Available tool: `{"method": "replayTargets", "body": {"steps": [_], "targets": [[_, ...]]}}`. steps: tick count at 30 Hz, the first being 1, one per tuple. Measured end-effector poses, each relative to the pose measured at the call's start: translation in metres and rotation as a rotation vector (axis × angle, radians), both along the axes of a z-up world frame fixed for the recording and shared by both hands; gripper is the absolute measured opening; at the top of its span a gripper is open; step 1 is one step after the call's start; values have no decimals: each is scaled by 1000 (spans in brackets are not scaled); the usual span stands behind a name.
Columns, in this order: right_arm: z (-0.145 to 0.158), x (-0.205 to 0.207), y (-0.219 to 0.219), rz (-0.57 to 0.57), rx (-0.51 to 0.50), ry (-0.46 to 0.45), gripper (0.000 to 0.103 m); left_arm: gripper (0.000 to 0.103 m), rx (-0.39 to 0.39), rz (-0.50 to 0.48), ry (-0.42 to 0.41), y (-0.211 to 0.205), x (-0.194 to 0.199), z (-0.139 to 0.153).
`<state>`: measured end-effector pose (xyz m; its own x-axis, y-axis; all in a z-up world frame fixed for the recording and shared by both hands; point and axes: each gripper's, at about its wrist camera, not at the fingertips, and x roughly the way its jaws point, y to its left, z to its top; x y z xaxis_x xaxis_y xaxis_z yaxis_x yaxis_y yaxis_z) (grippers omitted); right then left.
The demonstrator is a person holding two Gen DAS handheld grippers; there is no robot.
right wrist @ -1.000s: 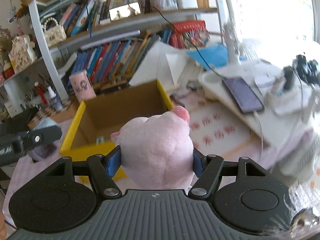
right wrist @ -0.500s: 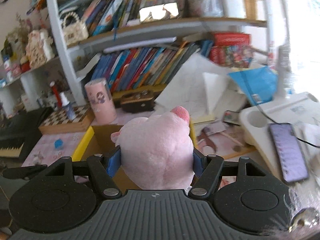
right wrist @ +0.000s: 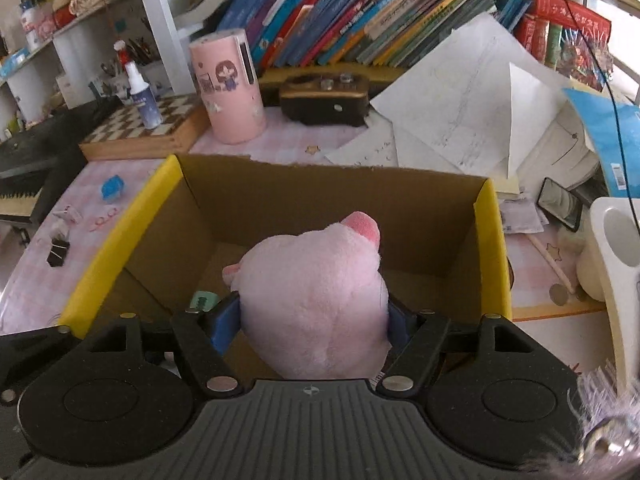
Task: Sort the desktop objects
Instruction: 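Open the left tool to drop the toy car while the right tool releases the plush into the box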
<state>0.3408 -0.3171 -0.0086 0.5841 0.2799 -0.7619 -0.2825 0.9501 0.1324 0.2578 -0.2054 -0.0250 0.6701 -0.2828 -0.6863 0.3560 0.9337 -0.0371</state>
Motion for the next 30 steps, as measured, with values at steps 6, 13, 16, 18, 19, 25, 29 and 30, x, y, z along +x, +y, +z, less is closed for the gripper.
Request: {"method": "replayTargets", "body": {"steps": [6, 13, 16, 18, 19, 25, 29, 30], "targets": [[4, -3, -2, -9, 23, -45, 87, 60, 41, 17, -28, -1, -8, 10], [28, -30, -10, -62, 40, -200, 87, 65, 16, 78, -103, 20, -30, 35], [38, -54, -17, -97, 41, -273, 87, 66, -9, 133, -136, 36, -42, 45], [43, -68, -22, -124, 40, -305, 87, 67, -25, 169, -154, 47, -52, 49], [45, -75, -24, -139, 40, -319, 87, 67, -29, 185, -161, 52, -56, 50], [52, -117, -33, -232, 30, -375, 87, 68, -36, 252, -198, 76, -81, 52], [48, -144, -30, -293, 13, -375, 87, 69, -46, 268, -189, 89, -94, 48], [45, -150, -29, -307, 11, -370, 87, 70, -47, 270, -185, 92, -97, 47]]}}
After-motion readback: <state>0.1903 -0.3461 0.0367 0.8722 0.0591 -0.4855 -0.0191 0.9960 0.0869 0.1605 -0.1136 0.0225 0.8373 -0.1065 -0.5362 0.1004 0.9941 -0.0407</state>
